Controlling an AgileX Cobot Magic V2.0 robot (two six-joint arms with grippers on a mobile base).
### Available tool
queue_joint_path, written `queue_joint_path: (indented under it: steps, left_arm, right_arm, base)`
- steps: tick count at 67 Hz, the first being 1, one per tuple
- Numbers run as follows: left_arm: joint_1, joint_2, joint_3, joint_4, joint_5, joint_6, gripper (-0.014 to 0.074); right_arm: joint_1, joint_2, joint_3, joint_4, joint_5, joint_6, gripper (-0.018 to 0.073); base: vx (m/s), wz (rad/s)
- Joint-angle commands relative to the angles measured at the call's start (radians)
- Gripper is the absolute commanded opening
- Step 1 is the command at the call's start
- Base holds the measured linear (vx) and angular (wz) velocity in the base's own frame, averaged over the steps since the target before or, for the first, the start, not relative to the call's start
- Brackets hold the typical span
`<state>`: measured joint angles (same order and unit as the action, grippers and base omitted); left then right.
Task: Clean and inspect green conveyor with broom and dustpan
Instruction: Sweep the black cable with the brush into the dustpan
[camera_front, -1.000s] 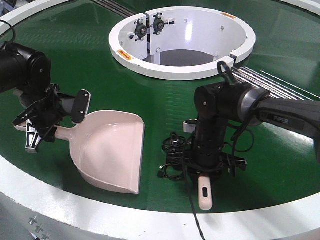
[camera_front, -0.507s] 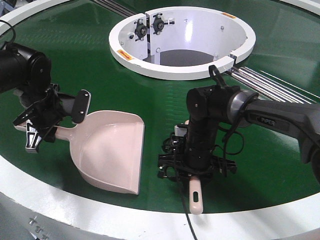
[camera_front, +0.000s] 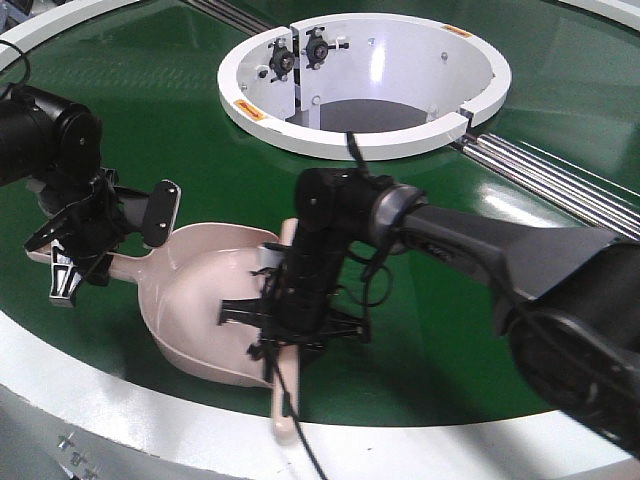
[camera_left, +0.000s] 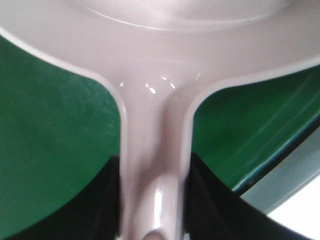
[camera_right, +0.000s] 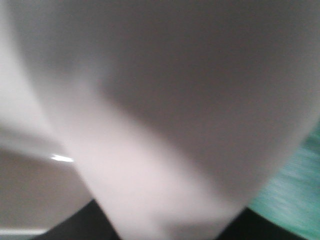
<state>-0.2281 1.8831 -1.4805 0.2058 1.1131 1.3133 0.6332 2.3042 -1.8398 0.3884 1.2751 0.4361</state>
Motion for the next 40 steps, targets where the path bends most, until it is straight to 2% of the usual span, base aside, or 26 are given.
queue_joint_path:
  steps: [1,14,23,40]
  left_arm:
    - [-0.007,-0.058,-0.028,-0.003,-0.020,-0.004,0.0035]
    - [-0.007,-0.058,-0.028,-0.003,-0.020,-0.004,0.0035]
    - [-0.007,-0.058,-0.028,-0.003,-0.020,-0.004,0.0035]
    - [-0.007,-0.058,-0.028,-0.003,-0.020,-0.004,0.0035]
  right_arm:
    - [0.038,-0.006,-0.086,0.067,0.016,-0.048,-0.0003]
    - [0.043,-0.026,-0.173,0.057,0.016,-0.075,-0.0003]
    - [0.037,-0.068,-0.181,0.011,0.016,-0.081,-0.0003]
    - [0.018,-0.161,-0.181,-0.015,0.016,-0.115,-0.0003]
  base:
    - [0.00,0.00]
    - [0.00,0.00]
    - [0.00,0.00]
    - [0.00,0.00]
